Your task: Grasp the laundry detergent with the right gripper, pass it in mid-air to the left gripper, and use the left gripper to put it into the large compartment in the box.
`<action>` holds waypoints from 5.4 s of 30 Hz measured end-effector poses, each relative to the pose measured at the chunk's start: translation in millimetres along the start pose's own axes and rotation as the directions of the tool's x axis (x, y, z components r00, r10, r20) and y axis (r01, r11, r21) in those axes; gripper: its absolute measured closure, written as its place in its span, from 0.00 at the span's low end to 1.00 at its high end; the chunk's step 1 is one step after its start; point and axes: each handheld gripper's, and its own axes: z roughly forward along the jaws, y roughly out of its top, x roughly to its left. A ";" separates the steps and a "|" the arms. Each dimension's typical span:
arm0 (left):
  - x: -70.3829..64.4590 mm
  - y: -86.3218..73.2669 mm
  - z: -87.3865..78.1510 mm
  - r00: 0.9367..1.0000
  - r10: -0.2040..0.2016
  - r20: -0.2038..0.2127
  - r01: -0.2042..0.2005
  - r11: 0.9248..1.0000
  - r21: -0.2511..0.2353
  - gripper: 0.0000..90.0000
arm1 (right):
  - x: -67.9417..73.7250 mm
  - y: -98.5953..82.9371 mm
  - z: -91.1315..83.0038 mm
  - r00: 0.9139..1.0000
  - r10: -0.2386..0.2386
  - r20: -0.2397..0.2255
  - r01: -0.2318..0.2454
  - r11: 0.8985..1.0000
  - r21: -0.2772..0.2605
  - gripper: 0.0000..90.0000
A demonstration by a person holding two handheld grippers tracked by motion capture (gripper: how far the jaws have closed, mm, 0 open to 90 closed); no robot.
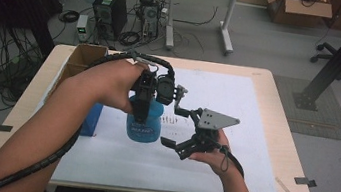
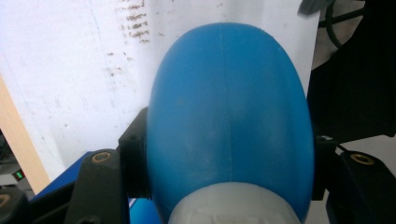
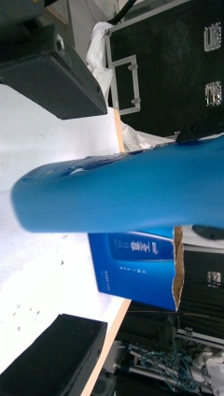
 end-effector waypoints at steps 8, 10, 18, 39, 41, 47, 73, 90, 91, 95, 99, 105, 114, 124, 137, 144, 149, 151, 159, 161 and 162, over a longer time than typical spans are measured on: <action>9.6 -11.7 -10.6 0.997 -0.076 0.009 0.076 0.997 -0.016 0.43 | -5.4 5.7 -33.5 0.999 -0.019 0.047 0.018 1.000 0.019 0.00; 13.2 -15.4 -13.7 0.995 -0.103 0.010 0.103 0.995 -0.017 0.43 | -6.6 6.5 -37.3 0.998 -0.018 0.053 0.017 1.000 0.020 0.00; 30.8 -31.7 -26.5 0.966 -0.256 0.043 0.256 0.967 -0.005 0.42 | -12.5 11.7 -59.9 0.996 -0.021 0.082 0.018 0.999 0.038 0.00; 58.3 -84.9 -67.4 0.777 -0.627 0.062 0.629 0.777 -0.025 0.43 | -50.4 43.9 -88.2 0.993 -0.092 0.079 0.057 0.929 0.366 0.00; 59.7 -90.5 -69.7 0.756 -0.652 0.062 0.654 0.756 -0.026 0.43 | -54.6 47.3 -89.7 0.992 -0.099 0.076 0.062 0.917 0.394 0.00; 62.8 -103.5 -74.8 0.712 -0.698 0.076 0.702 0.712 -0.030 0.43 | -61.2 56.6 -91.4 0.990 -0.128 0.066 0.086 0.890 0.448 0.00; 78.4 -167.8 -90.6 0.400 -0.912 0.089 0.916 0.402 0.010 0.43 | -71.6 75.7 -97.5 0.989 -0.144 0.019 0.107 0.810 0.577 0.01; 88.6 -219.0 -85.6 0.182 -0.981 0.060 0.983 0.183 0.010 0.43 | -68.8 81.9 -93.2 0.990 -0.133 -0.048 0.133 0.754 0.643 0.02; 88.6 -219.0 -85.6 0.182 -0.981 0.060 0.983 0.183 0.010 0.43 | -68.8 81.9 -93.2 0.990 -0.133 -0.048 0.133 0.754 0.643 0.02; 90.2 -221.2 -82.6 0.173 -0.984 0.045 0.985 0.174 0.009 0.43 | -69.1 83.9 -95.1 0.991 -0.126 -0.048 0.127 0.746 0.654 0.02; 91.4 -222.5 -79.2 0.158 -0.987 0.039 0.987 0.159 0.010 0.43 | -68.7 85.8 -96.7 0.991 -0.119 -0.058 0.128 0.734 0.667 0.02; 91.9 -223.2 -72.5 0.154 -0.987 0.041 0.988 0.155 0.014 0.43 | -66.9 87.7 -97.2 0.991 -0.106 -0.079 0.131 0.716 0.685 0.02; 90.6 -225.2 -55.9 0.143 -0.989 0.038 0.989 0.144 0.015 0.43 | -66.8 87.6 -97.5 0.991 -0.094 -0.098 0.136 0.702 0.699 0.02; 88.9 -229.3 -25.4 0.132 -0.990 0.058 0.990 0.134 0.033 0.43 | -67.6 88.7 -91.4 0.988 -0.091 -0.125 0.154 0.676 0.721 0.02; 88.9 -227.6 -1.7 0.148 -0.988 0.049 0.988 0.150 0.042 0.43 | -68.2 93.2 -86.2 0.985 -0.099 -0.141 0.172 0.653 0.738 0.03; 89.3 -225.9 12.9 0.152 -0.987 0.045 0.987 0.154 0.046 0.43 | -66.6 91.9 -87.7 0.985 -0.098 -0.140 0.170 0.655 0.736 0.03; 88.8 -223.9 22.2 0.156 -0.987 0.049 0.986 0.159 0.054 0.42 | -64.8 89.4 -87.7 0.985 -0.098 -0.142 0.171 0.657 0.734 0.03; 88.8 -223.3 26.4 0.155 -0.987 0.051 0.986 0.158 0.055 0.43 | -63.7 88.0 -87.1 0.984 -0.100 -0.146 0.175 0.660 0.731 0.03; 88.8 -220.1 49.7 0.146 -0.988 0.045 0.987 0.148 0.065 0.42 | -63.1 83.0 -88.1 0.985 -0.089 -0.148 0.170 0.648 0.743 0.03; 88.9 -219.7 54.5 0.145 -0.988 0.045 0.987 0.147 0.068 0.42 | -63.1 82.9 -88.9 0.985 -0.085 -0.152 0.171 0.639 0.750 0.03; 89.3 -219.5 56.6 0.147 -0.988 0.042 0.986 0.149 0.069 0.42 | -63.3 82.9 -89.4 0.985 -0.084 -0.150 0.168 0.635 0.754 0.03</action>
